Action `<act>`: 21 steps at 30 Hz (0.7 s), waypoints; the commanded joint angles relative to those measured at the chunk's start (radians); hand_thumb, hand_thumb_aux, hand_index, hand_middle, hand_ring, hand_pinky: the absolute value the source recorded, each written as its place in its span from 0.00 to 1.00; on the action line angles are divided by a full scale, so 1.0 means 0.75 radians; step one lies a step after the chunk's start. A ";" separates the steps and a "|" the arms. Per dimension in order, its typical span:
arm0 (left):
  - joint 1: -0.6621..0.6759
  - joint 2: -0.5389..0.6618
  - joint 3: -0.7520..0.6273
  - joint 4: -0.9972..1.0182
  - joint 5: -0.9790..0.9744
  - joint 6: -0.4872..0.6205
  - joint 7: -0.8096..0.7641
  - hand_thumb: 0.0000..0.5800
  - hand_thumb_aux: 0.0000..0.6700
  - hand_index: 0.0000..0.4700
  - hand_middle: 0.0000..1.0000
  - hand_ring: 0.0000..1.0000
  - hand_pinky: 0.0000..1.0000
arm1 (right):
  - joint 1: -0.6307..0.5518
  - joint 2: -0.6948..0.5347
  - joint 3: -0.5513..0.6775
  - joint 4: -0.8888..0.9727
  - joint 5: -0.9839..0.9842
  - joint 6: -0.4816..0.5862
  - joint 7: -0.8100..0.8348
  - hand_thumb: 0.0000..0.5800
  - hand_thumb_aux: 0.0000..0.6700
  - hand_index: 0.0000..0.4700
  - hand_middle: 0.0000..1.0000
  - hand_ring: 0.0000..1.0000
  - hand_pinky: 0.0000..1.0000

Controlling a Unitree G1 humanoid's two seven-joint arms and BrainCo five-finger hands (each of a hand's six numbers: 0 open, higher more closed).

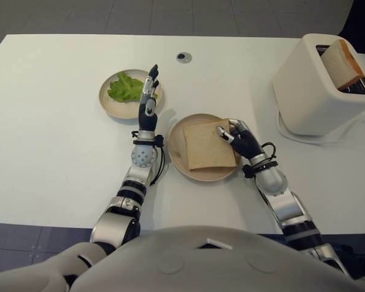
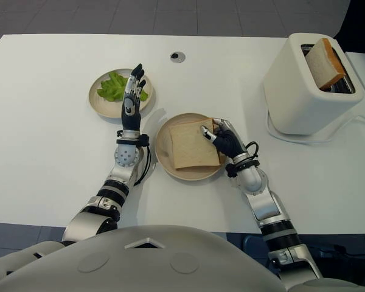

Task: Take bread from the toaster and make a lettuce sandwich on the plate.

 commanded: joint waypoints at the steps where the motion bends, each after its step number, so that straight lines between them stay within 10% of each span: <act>1: 0.048 0.107 0.013 -0.153 0.309 0.080 0.147 0.00 0.00 0.00 0.00 0.00 0.00 | 0.020 -0.108 -0.066 -0.115 -0.201 -0.032 -0.014 0.00 0.00 0.00 0.00 0.00 0.00; 6: 0.118 0.377 0.096 -0.431 0.808 0.454 0.379 0.00 0.00 0.00 0.00 0.00 0.00 | 0.048 -0.156 -0.122 -0.166 -0.345 -0.041 -0.034 0.00 0.00 0.00 0.00 0.00 0.00; 12: -0.100 0.587 -0.031 -0.006 1.061 0.842 0.434 0.00 0.00 0.00 0.00 0.00 0.00 | 0.083 -0.128 -0.158 -0.207 -0.371 -0.060 -0.055 0.00 0.00 0.00 0.00 0.00 0.00; 19: -0.461 0.651 -0.260 0.541 1.084 0.862 0.426 0.00 0.00 0.00 0.00 0.00 0.00 | 0.093 -0.081 -0.095 -0.168 -0.402 -0.104 -0.063 0.00 0.00 0.00 0.00 0.00 0.00; 20: -0.494 0.651 -0.289 0.583 1.083 0.855 0.430 0.14 0.07 0.07 0.00 0.00 0.00 | 0.093 -0.077 -0.093 -0.160 -0.406 -0.109 -0.066 0.00 0.00 0.00 0.00 0.00 0.00; 21: -0.519 0.651 -0.313 0.613 1.081 0.848 0.433 0.51 0.30 0.30 0.00 0.00 0.00 | 0.092 -0.074 -0.090 -0.151 -0.409 -0.114 -0.068 0.00 0.00 0.00 0.00 0.00 0.00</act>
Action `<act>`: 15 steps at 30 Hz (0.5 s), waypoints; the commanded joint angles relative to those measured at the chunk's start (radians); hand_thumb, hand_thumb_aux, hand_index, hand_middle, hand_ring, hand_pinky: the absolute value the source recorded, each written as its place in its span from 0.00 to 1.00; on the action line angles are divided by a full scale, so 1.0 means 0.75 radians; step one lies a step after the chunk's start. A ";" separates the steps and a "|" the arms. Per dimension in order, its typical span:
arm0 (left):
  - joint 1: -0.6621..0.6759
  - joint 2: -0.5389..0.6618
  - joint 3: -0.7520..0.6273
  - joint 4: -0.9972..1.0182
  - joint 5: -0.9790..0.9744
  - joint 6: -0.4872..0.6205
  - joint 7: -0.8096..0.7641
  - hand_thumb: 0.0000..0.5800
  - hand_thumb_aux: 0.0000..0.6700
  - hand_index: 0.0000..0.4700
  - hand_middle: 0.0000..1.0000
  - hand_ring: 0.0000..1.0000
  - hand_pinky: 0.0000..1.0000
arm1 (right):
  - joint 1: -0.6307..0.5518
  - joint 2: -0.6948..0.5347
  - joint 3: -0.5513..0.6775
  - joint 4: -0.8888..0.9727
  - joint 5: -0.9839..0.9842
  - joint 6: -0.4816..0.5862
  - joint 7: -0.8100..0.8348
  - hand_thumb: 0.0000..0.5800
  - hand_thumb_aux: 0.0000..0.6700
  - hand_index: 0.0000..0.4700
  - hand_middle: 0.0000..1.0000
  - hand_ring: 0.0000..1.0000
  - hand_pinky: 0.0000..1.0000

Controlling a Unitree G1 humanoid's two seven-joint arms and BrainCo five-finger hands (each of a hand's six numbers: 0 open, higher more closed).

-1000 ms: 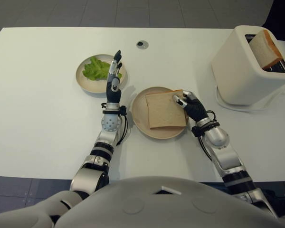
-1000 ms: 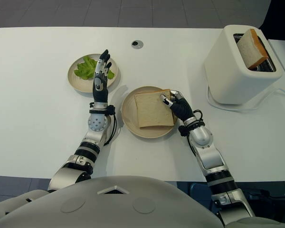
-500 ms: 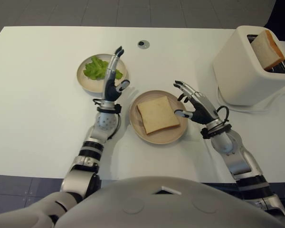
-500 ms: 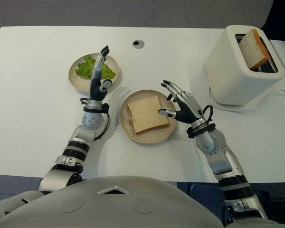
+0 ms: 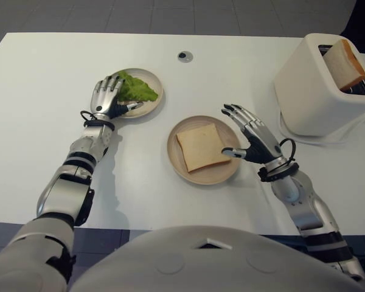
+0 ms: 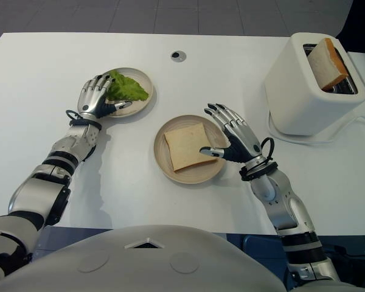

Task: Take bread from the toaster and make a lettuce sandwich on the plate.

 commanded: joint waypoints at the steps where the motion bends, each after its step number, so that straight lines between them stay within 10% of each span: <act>1: -0.112 0.010 -0.101 0.135 -0.001 -0.030 0.003 0.64 0.40 0.40 0.00 0.00 0.00 | 0.000 0.013 0.020 0.039 -0.016 -0.017 -0.005 0.00 0.00 0.00 0.00 0.00 0.00; 2: -0.130 0.010 -0.127 0.158 -0.004 -0.038 -0.004 0.99 0.89 0.89 0.00 0.00 0.00 | -0.003 0.015 0.023 0.045 -0.017 -0.020 -0.006 0.00 0.00 0.00 0.00 0.00 0.00; 3: -0.139 0.012 -0.150 0.175 -0.004 -0.047 -0.010 1.00 1.00 1.00 0.00 0.00 0.00 | -0.006 0.018 0.026 0.048 -0.018 -0.019 -0.006 0.00 0.00 0.00 0.00 0.00 0.00; 11: -0.113 0.059 -0.213 0.100 -0.075 -0.138 0.079 1.00 1.00 1.00 0.00 0.00 0.00 | -0.016 0.040 0.032 0.063 -0.028 -0.025 -0.039 0.00 0.00 0.00 0.00 0.00 0.00; 15: 0.087 0.054 -0.150 -0.394 -0.254 -0.367 0.067 1.00 1.00 1.00 0.00 0.00 0.00 | -0.032 0.064 -0.027 0.039 -0.008 -0.030 -0.111 0.00 0.00 0.00 0.00 0.00 0.00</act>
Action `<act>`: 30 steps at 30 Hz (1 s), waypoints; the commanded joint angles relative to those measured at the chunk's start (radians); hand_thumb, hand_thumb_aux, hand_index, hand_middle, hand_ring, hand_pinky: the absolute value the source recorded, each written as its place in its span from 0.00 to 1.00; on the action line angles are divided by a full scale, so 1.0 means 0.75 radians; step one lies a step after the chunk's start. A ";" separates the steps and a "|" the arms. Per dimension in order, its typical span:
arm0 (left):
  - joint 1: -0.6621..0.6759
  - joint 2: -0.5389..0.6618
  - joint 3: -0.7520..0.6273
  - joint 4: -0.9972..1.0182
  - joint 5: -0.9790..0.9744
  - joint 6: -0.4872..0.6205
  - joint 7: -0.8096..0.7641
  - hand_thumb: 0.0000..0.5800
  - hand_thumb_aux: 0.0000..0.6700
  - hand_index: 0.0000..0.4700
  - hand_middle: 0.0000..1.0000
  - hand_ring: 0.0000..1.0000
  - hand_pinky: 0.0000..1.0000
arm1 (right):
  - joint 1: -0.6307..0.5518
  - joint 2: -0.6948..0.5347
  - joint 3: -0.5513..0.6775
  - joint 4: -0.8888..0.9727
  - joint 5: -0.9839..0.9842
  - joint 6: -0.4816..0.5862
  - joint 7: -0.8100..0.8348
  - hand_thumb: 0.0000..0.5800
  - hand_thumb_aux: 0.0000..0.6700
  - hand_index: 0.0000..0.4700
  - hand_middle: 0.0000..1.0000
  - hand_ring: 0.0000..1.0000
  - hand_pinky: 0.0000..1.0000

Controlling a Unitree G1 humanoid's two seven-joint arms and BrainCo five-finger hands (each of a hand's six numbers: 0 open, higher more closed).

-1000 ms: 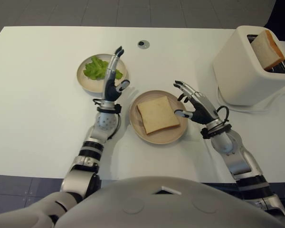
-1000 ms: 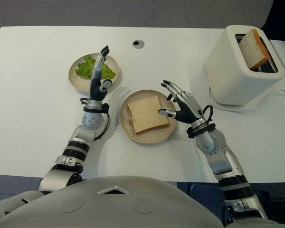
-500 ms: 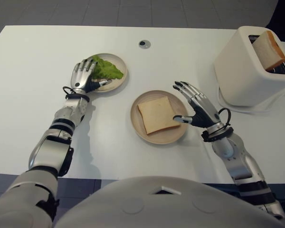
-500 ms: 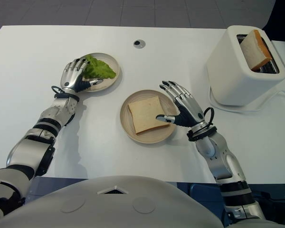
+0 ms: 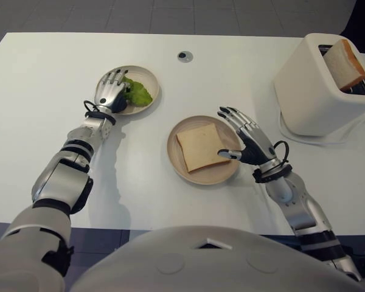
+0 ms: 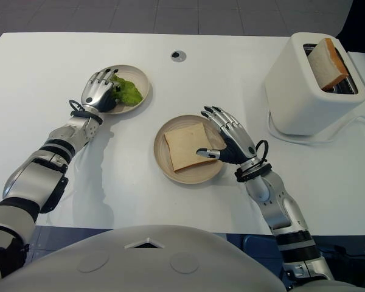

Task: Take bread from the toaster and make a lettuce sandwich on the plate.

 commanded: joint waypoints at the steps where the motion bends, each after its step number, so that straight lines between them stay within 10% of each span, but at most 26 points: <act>1: 0.218 -0.036 0.016 -0.502 -0.166 -0.217 -0.079 1.00 1.00 1.00 0.00 0.00 0.00 | -0.024 0.025 -0.078 -0.024 0.013 -0.002 -0.069 0.00 0.00 0.00 0.00 0.00 0.00; 23: 0.666 -0.206 -0.208 -0.968 -0.150 -0.225 -0.486 1.00 1.00 1.00 0.00 0.00 0.00 | -0.110 -0.065 -0.456 -0.081 0.091 -0.013 -0.101 0.00 0.00 0.00 0.00 0.00 0.00; 24: 0.668 -0.200 -0.209 -0.975 -0.145 -0.225 -0.498 0.44 0.25 0.25 0.00 0.00 0.00 | -0.123 -0.084 -0.513 -0.085 0.094 0.004 -0.118 0.00 0.00 0.00 0.00 0.00 0.00; 25: 0.670 -0.193 -0.207 -0.984 -0.142 -0.225 -0.511 0.00 0.00 0.00 0.00 0.00 0.00 | -0.138 -0.105 -0.577 -0.080 0.095 0.031 -0.139 0.00 0.00 0.00 0.00 0.00 0.00; 30: 0.687 -0.164 -0.193 -1.087 -0.108 -0.203 -0.554 0.00 0.00 0.00 0.00 0.00 0.00 | -0.256 -0.366 -0.804 0.231 -0.006 0.237 -0.157 0.00 0.00 0.00 0.00 0.00 0.00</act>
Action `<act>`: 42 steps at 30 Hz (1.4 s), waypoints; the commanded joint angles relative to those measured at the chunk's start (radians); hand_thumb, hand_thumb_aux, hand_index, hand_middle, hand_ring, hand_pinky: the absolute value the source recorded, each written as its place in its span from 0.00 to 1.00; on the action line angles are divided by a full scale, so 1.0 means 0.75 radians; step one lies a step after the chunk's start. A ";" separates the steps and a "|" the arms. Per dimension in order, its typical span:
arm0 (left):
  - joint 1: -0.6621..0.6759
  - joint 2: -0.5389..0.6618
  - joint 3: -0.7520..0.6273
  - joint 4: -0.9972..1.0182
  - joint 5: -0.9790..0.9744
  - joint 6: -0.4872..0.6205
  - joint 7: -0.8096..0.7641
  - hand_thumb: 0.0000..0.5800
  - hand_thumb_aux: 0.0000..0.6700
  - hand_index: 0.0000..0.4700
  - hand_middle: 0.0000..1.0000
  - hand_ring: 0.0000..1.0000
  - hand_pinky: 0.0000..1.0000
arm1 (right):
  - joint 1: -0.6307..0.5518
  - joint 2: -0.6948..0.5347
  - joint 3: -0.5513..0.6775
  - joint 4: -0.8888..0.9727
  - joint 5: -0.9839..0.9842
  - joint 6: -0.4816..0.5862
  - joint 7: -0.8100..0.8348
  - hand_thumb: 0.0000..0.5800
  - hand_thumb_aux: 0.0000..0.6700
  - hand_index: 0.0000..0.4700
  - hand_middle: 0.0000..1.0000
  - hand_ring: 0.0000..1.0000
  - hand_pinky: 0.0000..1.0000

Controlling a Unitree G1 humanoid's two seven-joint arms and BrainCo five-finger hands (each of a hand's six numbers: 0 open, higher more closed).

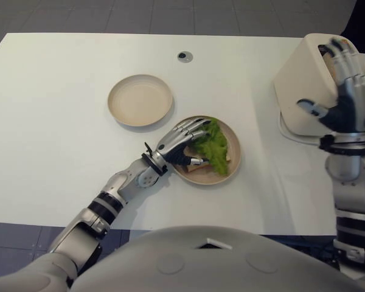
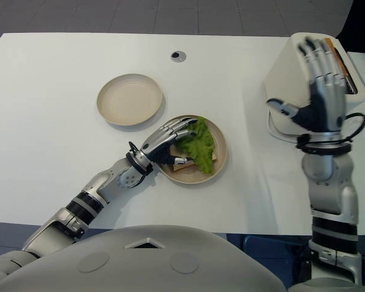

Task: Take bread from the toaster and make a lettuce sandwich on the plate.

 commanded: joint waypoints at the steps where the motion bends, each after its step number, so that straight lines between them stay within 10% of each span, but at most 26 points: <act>1: 0.016 0.031 0.025 -0.085 0.054 0.033 -0.023 0.00 0.00 0.00 0.00 0.00 0.00 | -0.085 -0.221 -0.103 0.337 -0.061 0.154 0.019 0.00 0.00 0.00 0.00 0.00 0.00; 11: 0.042 0.045 0.134 -0.153 0.065 0.099 0.040 0.00 0.00 0.00 0.00 0.00 0.00 | -0.281 -0.309 0.160 0.789 -0.015 0.147 0.078 0.00 0.00 0.00 0.00 0.00 0.00; 13: 0.051 0.041 0.149 -0.142 0.052 0.097 0.051 0.00 0.00 0.00 0.00 0.00 0.00 | -0.319 -0.314 0.192 0.821 -0.005 0.138 0.080 0.28 0.15 0.15 0.00 0.00 0.00; 16: 0.049 0.026 0.159 -0.075 0.042 0.094 0.079 0.00 0.00 0.00 0.00 0.00 0.00 | -0.351 -0.323 0.227 0.849 0.013 0.130 0.081 0.97 0.82 0.82 0.02 0.02 0.02; 17: 0.051 0.020 0.162 -0.061 0.040 0.092 0.084 0.00 0.00 0.00 0.00 0.00 0.00 | -0.352 -0.332 0.234 0.852 0.018 0.123 0.076 1.00 1.00 1.00 0.71 0.71 0.71; 18: 0.054 0.017 0.164 -0.051 0.035 0.089 0.087 0.00 0.00 0.00 0.00 0.00 0.00 | -0.341 -0.342 0.232 0.839 0.025 0.110 0.070 1.00 1.00 1.00 1.00 1.00 1.00; 30: 0.080 -0.009 0.358 -0.015 -0.083 0.041 0.305 0.00 0.00 0.00 0.00 0.00 0.00 | -0.246 -0.177 0.019 0.200 -0.044 -0.083 -0.550 1.00 1.00 1.00 1.00 1.00 1.00; 36: 0.103 -0.020 0.513 -0.064 -0.293 -0.180 0.397 0.00 0.00 0.00 0.00 0.00 0.00 | -0.078 -0.113 0.445 -0.178 0.926 -0.091 0.251 1.00 1.00 1.00 1.00 1.00 1.00; 42: 0.060 -0.017 0.547 -0.012 -0.363 -0.304 0.333 0.00 0.00 0.00 0.00 0.00 0.00 | -0.108 -0.107 0.664 0.082 1.286 0.143 0.961 1.00 1.00 1.00 1.00 1.00 1.00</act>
